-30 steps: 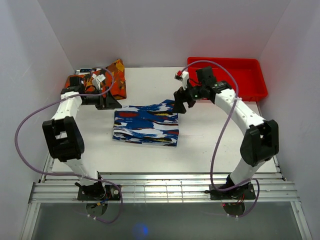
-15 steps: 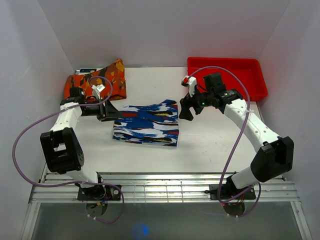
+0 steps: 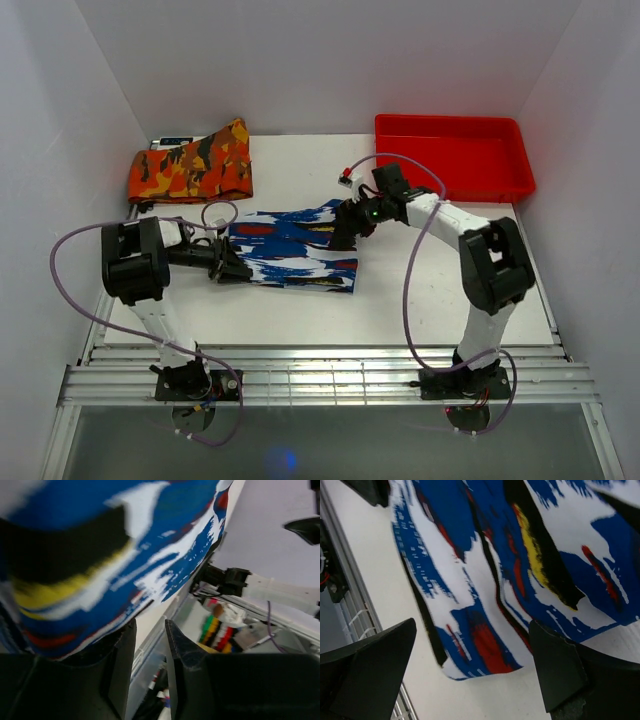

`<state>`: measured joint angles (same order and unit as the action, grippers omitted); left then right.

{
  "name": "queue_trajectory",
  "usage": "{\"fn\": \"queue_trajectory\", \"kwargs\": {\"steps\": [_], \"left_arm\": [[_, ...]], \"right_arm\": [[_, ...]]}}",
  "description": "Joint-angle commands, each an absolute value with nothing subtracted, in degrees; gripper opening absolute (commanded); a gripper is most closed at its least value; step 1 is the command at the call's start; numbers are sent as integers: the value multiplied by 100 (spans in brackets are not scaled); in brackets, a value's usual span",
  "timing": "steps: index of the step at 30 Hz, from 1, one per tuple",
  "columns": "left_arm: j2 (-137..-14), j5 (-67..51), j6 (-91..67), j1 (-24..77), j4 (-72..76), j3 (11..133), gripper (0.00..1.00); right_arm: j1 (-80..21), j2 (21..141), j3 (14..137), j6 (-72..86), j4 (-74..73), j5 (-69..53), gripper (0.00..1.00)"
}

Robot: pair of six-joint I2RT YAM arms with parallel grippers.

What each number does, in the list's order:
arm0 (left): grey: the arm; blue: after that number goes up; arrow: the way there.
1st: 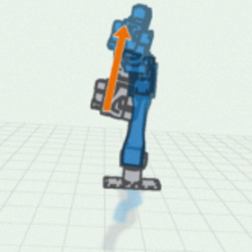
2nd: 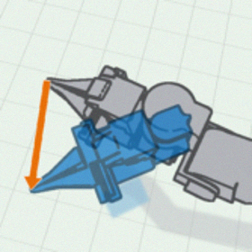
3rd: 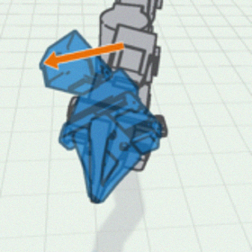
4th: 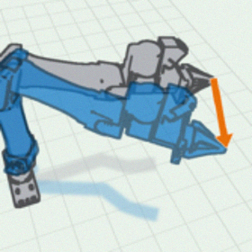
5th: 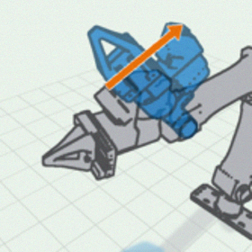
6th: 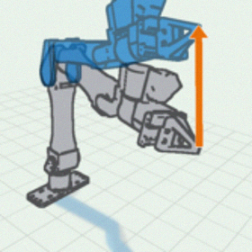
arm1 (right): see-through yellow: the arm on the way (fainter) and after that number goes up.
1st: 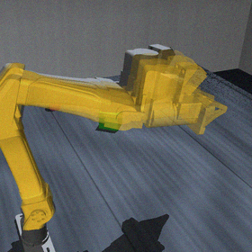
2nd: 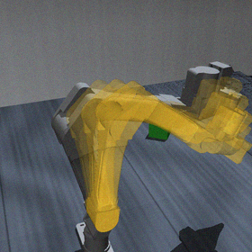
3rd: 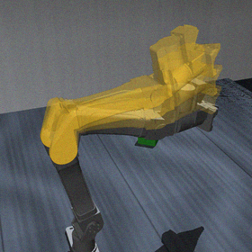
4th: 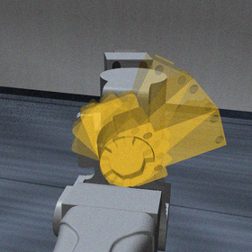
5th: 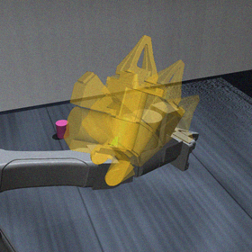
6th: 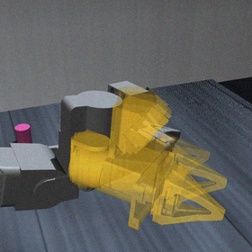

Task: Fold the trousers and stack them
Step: Fold the trousers, then neatly place the folded trousers to the corner

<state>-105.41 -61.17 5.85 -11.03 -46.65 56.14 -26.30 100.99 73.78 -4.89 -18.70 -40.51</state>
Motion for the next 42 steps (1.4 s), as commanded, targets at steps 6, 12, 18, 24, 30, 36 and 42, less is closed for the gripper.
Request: {"fn": "queue_trajectory", "kwargs": {"steps": [6, 12, 18, 24, 30, 36, 42], "left_arm": [[-11848, -6169, 782, -1494, -4948, 6442, 45], [-10049, -6505, 1663, -1599, -5223, 6681, 85], [-8036, -5707, 116, -2267, -3737, 5679, 98], [-7436, -5203, -835, -2347, -3401, 5046, 98], [-7962, -6001, -1116, -2715, -3709, 5115, 98], [-8051, -5616, -1467, -2997, -3490, 5318, 98], [-8104, -5617, -1810, -3076, -3384, 4888, 98]], "right_arm": [[-2584, 11986, 8155, -1009, -2161, -3279, 100], [-2478, 11436, 8982, -1407, -3076, -3129, 98], [-3830, 10907, 9878, -1564, -3015, -1567, 90], [-5351, 11504, 10247, -2248, -2348, -248, 90], [-5950, 12067, 10486, -2908, -1969, -272, 94], [-6196, 12067, 9748, -3313, -1530, -176, 98], [-6223, 11971, 8851, -3647, -941, -18, 97]]}}
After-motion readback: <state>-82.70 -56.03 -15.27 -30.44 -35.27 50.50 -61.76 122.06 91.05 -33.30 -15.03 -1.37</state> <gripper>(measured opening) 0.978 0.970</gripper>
